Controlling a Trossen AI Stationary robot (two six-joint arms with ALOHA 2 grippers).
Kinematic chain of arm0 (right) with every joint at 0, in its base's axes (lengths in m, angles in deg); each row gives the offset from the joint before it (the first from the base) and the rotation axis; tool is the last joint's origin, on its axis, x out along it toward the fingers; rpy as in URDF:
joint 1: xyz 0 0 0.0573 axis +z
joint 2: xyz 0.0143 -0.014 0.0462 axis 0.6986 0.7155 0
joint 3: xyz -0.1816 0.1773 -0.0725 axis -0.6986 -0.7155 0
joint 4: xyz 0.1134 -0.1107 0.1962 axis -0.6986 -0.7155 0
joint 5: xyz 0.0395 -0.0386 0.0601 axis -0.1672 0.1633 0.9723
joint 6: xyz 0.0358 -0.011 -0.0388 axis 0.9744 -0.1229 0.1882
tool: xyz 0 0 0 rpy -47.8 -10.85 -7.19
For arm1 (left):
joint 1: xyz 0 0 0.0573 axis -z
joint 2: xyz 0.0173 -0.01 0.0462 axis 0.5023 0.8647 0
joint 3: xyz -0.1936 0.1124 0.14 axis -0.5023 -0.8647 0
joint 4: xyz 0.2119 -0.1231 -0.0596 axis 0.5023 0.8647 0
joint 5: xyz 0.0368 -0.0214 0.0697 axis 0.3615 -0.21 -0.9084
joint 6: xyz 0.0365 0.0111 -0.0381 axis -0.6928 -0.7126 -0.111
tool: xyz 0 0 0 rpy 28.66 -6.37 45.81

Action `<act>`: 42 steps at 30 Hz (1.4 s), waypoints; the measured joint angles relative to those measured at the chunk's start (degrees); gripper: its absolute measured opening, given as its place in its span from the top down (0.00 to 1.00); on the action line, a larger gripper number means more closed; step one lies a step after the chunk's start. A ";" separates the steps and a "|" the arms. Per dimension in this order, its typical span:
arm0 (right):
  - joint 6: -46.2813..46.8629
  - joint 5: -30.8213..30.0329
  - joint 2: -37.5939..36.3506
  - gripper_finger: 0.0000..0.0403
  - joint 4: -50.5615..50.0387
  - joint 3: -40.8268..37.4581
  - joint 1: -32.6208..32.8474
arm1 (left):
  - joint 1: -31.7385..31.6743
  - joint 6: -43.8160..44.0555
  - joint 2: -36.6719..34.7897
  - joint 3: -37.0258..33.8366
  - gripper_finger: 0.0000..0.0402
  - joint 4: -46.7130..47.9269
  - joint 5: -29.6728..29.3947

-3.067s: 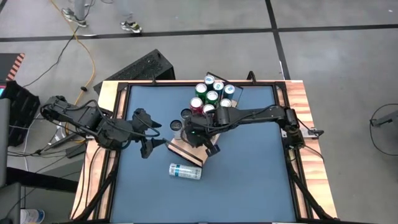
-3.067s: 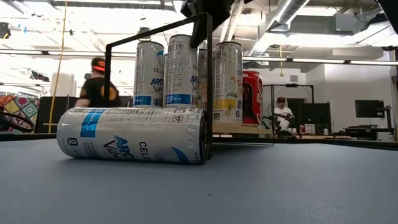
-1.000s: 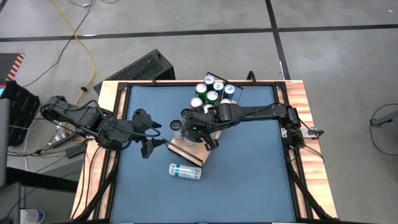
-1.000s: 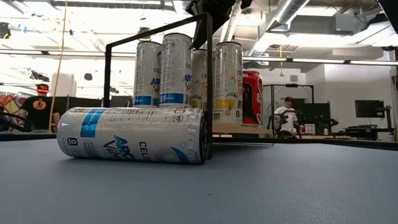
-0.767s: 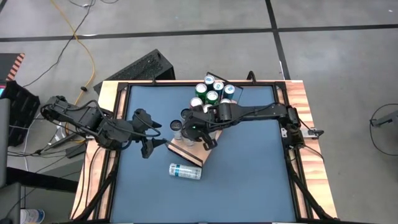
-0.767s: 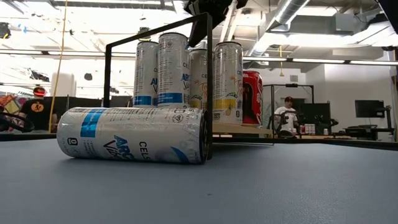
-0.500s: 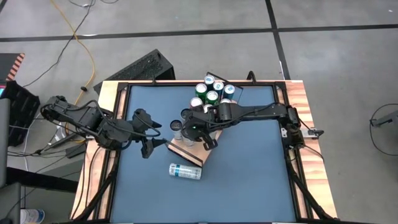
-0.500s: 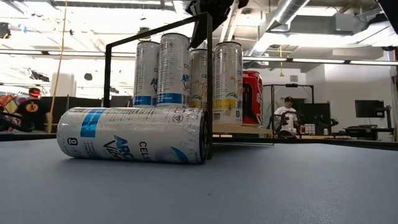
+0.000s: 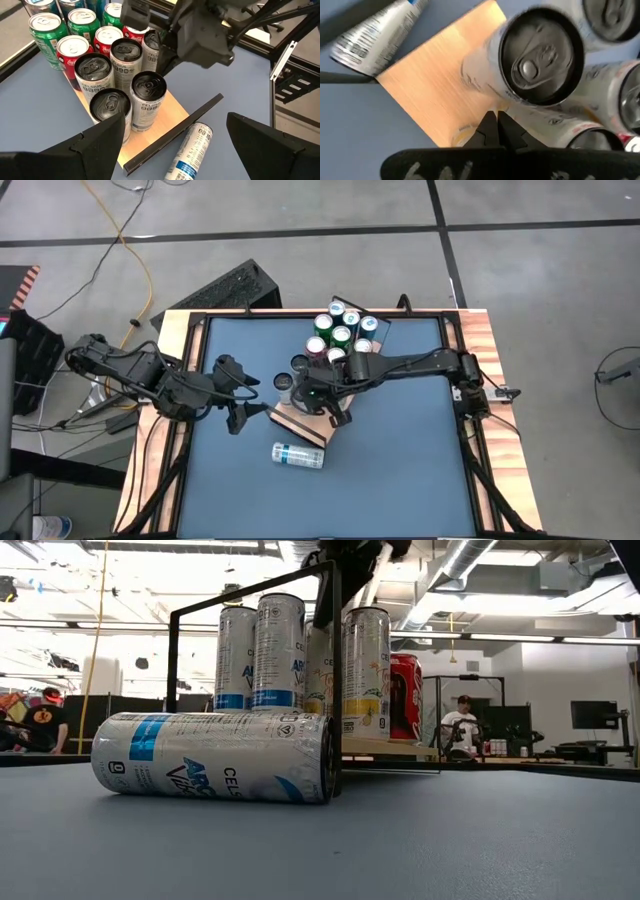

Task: Place canned beverage on shelf
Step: Put left white blue soda can on the shelf aligned with the other white blue soda can

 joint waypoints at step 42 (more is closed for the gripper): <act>1.14 -0.56 -0.15 1.00 4.97 0.15 0.91 | 0.00 -1.54 0.00 -0.01 0.17 0.02 0.02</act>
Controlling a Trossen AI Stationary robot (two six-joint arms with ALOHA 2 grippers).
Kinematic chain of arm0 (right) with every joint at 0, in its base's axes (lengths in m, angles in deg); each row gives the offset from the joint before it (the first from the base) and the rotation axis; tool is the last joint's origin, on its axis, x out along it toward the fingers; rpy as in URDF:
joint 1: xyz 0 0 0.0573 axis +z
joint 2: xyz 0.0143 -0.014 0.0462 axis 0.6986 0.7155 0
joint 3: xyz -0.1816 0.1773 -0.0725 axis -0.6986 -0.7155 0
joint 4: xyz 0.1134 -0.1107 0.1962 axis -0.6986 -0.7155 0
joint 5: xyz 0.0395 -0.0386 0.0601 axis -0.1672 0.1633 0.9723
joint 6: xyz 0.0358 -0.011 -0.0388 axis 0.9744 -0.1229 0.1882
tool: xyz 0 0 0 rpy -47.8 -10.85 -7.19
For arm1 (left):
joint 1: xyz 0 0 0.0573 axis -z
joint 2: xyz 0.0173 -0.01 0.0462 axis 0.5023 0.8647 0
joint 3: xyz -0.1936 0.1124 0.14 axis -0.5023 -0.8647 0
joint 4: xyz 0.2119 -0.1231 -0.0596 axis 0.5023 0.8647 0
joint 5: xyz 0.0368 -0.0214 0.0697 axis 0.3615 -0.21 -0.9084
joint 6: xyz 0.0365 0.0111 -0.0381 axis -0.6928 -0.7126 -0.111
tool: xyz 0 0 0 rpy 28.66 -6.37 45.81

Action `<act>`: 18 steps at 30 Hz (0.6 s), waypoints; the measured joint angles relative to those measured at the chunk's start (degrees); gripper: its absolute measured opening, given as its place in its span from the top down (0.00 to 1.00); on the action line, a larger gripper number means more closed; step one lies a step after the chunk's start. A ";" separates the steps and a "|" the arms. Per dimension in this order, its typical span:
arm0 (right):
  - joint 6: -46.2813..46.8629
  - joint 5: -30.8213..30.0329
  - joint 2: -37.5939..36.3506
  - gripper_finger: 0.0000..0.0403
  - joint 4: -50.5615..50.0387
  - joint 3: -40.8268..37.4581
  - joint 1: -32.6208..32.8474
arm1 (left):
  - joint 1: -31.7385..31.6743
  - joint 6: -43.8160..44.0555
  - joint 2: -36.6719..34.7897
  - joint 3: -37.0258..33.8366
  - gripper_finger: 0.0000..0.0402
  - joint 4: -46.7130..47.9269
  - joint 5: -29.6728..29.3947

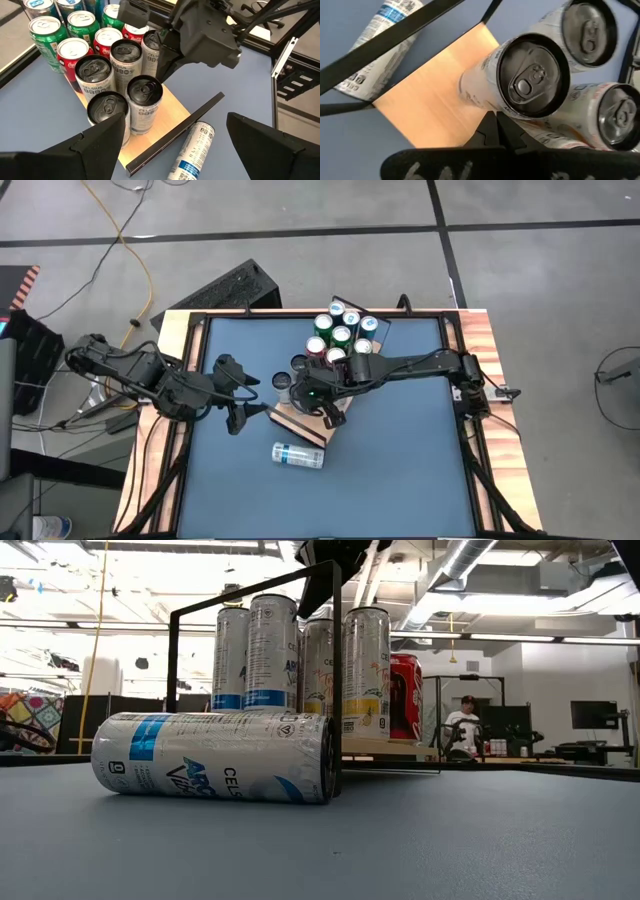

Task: Place canned beverage on shelf
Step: Put left white blue soda can on the shelf aligned with the other white blue soda can, then put white blue soda can on the shelf aligned with the other white blue soda cans

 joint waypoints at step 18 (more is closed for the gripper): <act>5.48 3.62 -7.30 1.00 -6.37 0.11 6.19 | 0.00 0.20 0.01 -0.01 0.17 -0.08 3.22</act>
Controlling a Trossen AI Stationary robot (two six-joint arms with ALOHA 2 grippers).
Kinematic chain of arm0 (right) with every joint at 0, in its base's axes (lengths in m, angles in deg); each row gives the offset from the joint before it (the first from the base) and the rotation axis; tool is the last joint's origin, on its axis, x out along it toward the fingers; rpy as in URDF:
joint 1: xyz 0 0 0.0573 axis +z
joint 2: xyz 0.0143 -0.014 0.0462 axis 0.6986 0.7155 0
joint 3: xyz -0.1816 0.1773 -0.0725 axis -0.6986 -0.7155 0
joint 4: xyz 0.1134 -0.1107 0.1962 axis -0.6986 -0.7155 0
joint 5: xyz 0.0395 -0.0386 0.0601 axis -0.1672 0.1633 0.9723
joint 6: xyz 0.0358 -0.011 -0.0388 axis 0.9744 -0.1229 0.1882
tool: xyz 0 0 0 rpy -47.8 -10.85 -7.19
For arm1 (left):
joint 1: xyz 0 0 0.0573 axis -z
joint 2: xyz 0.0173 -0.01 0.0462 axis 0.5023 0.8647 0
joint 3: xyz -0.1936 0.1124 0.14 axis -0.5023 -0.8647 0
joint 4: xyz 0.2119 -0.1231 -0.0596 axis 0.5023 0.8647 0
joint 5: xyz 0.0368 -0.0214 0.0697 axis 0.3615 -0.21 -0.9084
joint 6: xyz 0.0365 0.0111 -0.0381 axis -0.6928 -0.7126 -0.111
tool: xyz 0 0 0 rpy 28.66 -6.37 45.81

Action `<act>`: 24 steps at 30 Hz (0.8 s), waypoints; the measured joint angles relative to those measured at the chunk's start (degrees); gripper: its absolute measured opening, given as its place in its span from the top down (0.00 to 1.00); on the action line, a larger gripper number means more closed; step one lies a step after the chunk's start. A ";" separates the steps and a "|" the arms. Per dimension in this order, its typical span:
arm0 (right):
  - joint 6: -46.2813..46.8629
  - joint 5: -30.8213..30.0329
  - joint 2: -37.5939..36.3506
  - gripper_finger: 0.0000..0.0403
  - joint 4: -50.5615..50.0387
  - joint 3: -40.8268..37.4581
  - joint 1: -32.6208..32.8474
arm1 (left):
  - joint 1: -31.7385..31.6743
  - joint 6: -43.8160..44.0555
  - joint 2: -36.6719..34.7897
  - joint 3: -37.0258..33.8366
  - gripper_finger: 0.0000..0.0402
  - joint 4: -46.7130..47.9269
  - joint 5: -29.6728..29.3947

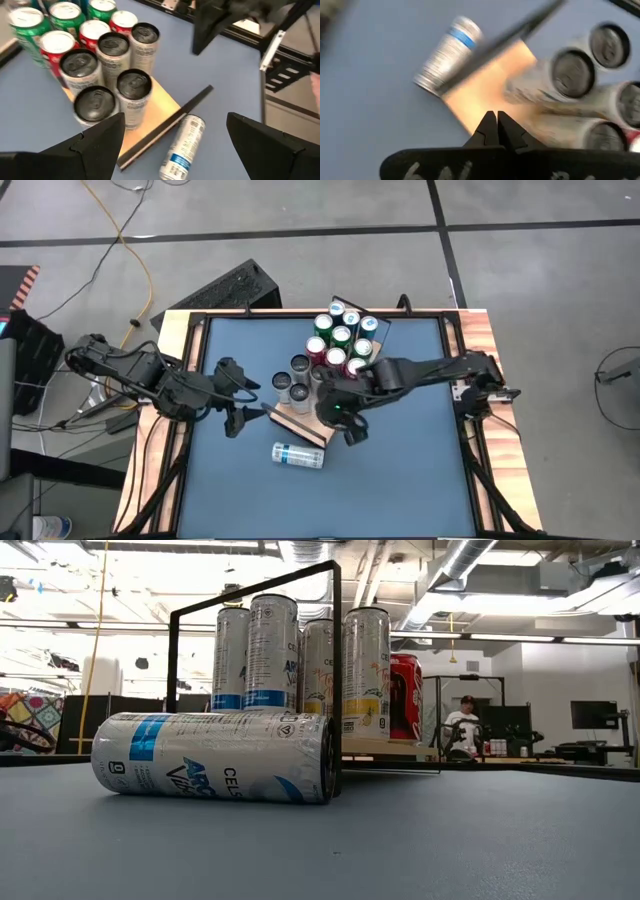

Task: Place canned beverage on shelf
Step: Put white blue soda can on the shelf aligned with the other white blue soda cans

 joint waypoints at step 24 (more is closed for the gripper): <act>42.57 -3.50 7.67 0.28 1.36 -0.20 20.04 | 14.41 -8.77 27.72 -0.07 0.17 -0.37 5.62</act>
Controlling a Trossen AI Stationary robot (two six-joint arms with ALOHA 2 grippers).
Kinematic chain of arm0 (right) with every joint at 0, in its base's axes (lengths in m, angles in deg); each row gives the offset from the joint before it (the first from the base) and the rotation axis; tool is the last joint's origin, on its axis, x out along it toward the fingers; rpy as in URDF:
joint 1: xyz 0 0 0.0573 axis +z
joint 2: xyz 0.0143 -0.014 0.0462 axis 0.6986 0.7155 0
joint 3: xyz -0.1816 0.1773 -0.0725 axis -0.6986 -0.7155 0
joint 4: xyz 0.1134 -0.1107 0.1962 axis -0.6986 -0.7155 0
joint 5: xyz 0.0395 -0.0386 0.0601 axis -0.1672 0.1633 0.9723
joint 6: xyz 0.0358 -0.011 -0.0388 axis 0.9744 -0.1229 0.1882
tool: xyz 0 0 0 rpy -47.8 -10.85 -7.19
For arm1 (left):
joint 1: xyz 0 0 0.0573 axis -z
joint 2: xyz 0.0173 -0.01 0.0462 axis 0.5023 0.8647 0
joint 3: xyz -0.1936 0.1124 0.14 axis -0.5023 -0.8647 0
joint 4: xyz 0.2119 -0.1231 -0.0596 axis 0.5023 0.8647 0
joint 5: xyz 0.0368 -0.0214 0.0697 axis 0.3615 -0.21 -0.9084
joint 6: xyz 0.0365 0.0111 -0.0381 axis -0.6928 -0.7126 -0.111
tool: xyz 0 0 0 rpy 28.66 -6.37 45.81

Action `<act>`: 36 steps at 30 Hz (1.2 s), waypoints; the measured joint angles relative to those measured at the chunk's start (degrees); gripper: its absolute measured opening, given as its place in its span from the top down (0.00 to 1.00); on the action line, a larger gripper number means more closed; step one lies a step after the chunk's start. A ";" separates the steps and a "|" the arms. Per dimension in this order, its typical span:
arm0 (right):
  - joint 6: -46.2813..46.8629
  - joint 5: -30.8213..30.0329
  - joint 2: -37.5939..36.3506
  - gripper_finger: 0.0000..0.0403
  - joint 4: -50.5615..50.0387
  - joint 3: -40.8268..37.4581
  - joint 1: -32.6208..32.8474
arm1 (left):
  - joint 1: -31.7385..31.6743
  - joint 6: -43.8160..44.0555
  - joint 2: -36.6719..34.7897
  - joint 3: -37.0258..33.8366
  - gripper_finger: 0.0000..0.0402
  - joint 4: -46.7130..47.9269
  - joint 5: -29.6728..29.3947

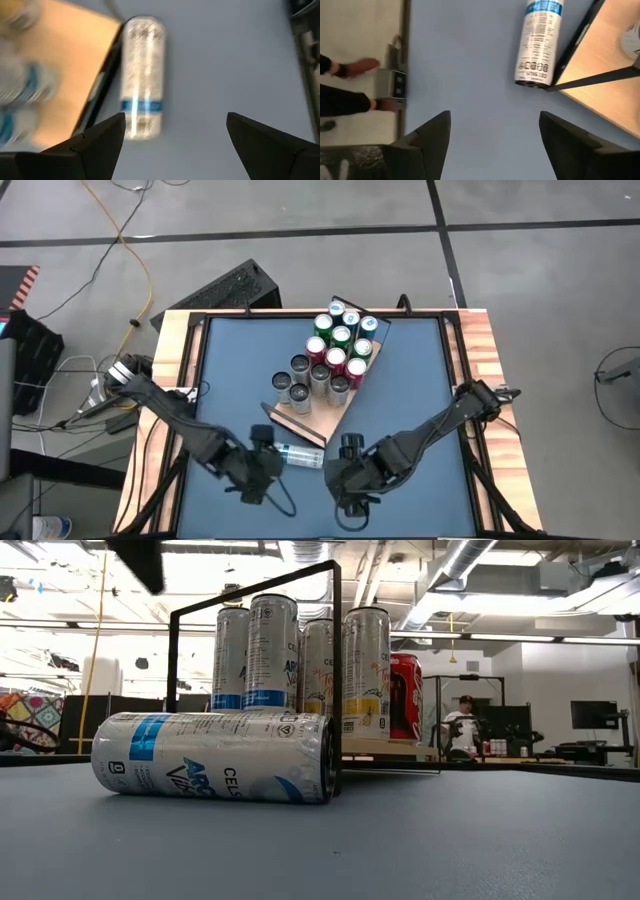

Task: Place canned beverage on shelf
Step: Put white blue soda can on the shelf aligned with the other white blue soda cans

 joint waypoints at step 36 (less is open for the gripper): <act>5.27 1.35 -0.07 0.28 -6.05 0.13 3.80 | -6.45 1.74 10.87 -19.17 0.18 -25.62 7.59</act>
